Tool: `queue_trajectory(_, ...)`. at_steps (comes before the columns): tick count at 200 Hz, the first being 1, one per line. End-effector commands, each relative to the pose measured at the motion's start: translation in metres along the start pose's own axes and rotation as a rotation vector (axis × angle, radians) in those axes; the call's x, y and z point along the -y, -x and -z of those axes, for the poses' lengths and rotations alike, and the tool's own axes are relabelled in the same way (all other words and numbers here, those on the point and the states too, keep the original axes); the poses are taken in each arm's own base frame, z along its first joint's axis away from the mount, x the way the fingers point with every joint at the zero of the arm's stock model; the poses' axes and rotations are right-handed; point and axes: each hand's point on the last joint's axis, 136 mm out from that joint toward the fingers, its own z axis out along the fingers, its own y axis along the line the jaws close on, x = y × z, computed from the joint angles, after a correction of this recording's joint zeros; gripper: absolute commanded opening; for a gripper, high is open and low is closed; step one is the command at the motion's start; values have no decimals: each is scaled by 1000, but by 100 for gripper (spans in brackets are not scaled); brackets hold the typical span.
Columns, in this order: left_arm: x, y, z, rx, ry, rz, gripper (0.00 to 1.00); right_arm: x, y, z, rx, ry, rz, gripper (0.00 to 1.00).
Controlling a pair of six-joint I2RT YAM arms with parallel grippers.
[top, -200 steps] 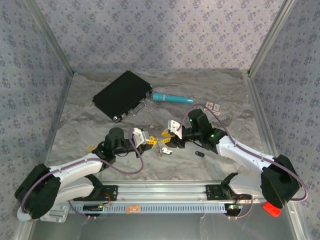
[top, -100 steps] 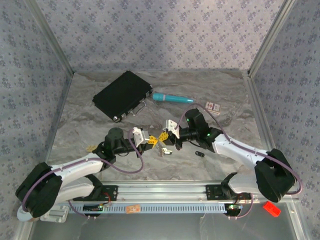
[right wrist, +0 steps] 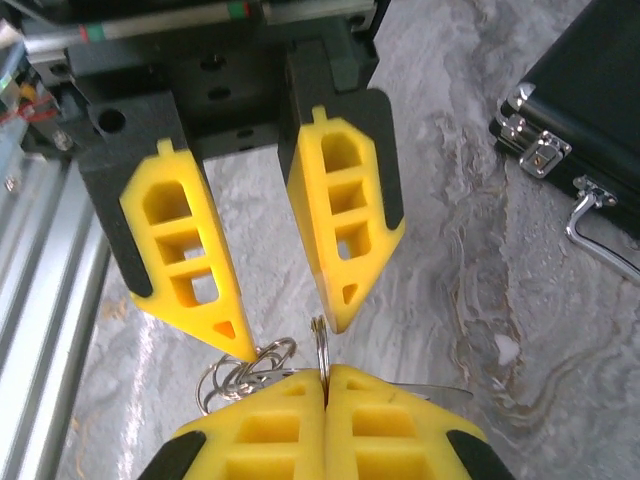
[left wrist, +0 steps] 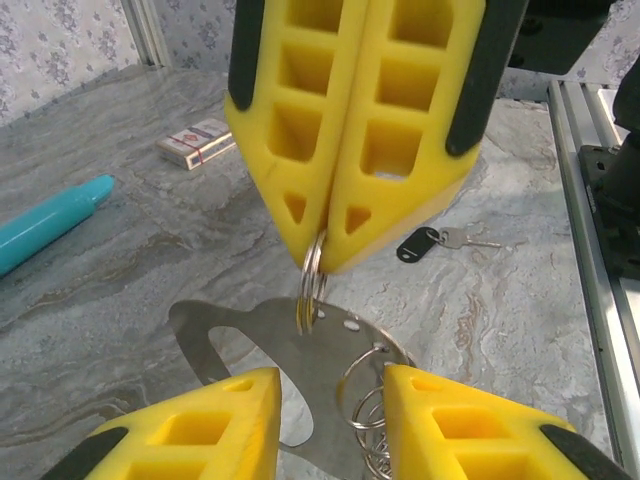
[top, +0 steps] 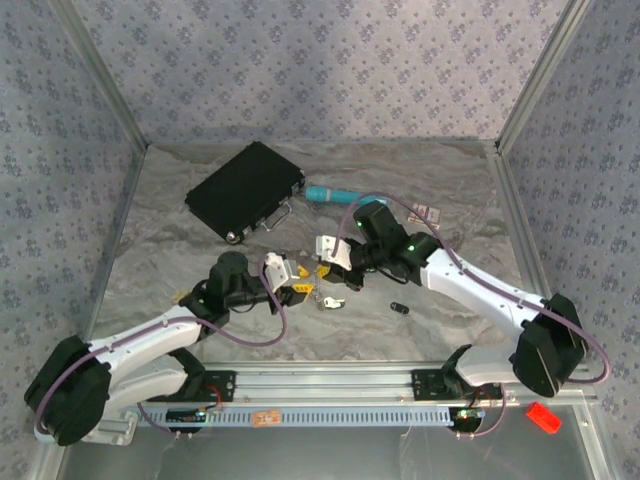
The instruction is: Put the keys on the keyring
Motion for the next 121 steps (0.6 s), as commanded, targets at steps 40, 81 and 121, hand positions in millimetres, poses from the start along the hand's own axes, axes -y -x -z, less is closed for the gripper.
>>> queue_trajectory(40,3,16,1,27,-18,-36,31,-12,-17,3,-210,27,78,0)
queue_trajectory(81,8,19,-4,39,-61,-32,30,-15,-9,-5,-194,41,94,0)
queue_trajectory(121,11,24,-7,59,-83,-37,24,-17,-6,-9,-184,50,94,0)
